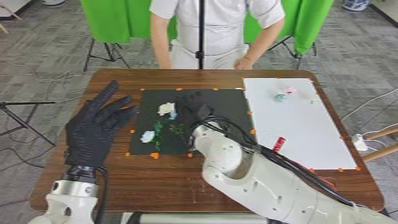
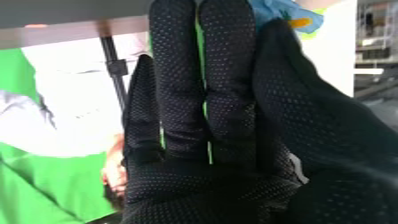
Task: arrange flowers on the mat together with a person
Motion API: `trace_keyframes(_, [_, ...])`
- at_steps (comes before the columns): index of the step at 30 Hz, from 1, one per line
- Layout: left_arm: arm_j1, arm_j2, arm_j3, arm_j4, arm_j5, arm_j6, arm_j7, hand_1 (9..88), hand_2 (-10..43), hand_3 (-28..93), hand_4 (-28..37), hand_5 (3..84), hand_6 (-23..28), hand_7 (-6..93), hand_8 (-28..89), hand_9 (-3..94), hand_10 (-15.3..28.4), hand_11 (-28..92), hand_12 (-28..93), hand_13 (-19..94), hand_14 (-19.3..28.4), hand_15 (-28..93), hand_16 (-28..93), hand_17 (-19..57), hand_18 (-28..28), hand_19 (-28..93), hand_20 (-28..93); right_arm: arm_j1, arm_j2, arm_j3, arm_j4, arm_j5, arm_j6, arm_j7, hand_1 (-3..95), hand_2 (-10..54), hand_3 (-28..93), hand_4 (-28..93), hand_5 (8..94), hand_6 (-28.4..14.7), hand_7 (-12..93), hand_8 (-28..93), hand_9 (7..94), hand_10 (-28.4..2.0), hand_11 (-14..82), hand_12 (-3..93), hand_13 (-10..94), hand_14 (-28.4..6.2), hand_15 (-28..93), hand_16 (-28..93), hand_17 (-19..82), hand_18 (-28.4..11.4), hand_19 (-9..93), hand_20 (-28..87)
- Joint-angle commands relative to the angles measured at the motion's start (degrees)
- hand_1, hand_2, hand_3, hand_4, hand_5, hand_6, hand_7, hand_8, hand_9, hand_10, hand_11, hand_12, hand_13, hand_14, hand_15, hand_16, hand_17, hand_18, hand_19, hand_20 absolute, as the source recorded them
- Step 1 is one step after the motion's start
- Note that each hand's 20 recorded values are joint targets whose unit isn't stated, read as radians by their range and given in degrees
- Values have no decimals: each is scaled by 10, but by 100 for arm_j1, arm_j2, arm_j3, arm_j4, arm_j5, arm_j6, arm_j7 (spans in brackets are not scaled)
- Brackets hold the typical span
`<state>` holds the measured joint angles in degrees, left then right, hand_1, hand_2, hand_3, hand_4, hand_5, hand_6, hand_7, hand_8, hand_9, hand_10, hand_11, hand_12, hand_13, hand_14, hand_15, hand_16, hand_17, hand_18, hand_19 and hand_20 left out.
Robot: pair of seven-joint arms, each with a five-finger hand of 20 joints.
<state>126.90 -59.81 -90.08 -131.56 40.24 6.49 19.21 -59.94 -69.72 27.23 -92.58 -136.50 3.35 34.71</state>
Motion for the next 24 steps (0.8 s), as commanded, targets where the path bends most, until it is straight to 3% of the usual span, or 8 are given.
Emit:
trace_keyframes(1, [69, -16, -6, 7, -60, -24, -130, 198, 81, 756, -283, 340, 94, 73, -79, 371, 217, 239, 104, 294, 284, 542, -114, -29, 263, 660, 162, -33, -88, 70, -48, -209, -411, -188, 476, -95, 720, -283, 735, 51, 137, -60, 856, -73, 165, 275, 716, -64, 398, 208, 157, -147, 615, 96])
trace_keyframes(12, [44, -35, 20, 17, -84, -18, -164, 205, 81, 757, -283, 341, 96, 73, -79, 371, 217, 241, 102, 295, 284, 541, -116, -30, 263, 658, 167, 4, -83, 34, -36, -273, -520, -87, 451, -95, 747, -283, 702, 53, 144, -128, 820, -75, 195, 252, 690, -68, 418, 162, 143, -144, 598, 110])
trace_keyframes(17, [71, 7, 43, 3, -114, 46, -105, 206, 80, 758, -283, 342, 97, 74, -79, 372, 218, 241, 102, 296, 284, 541, -115, -29, 264, 658, 169, -10, -68, 80, -89, -271, -456, -79, 450, -95, 748, -283, 697, 52, 148, -137, 816, -77, 198, 248, 685, -68, 419, 159, 141, -144, 596, 112])
trace_keyframes(24, [206, 23, 3, -28, -132, 173, -111, 207, 81, 758, -283, 342, 97, 74, -79, 372, 218, 241, 102, 296, 284, 540, -115, -29, 265, 657, 171, -271, 28, 586, -698, 411, -285, -29, 416, -95, 793, -283, 685, 51, 152, -141, 786, -90, 238, 200, 679, -75, 420, 153, 139, -146, 594, 116])
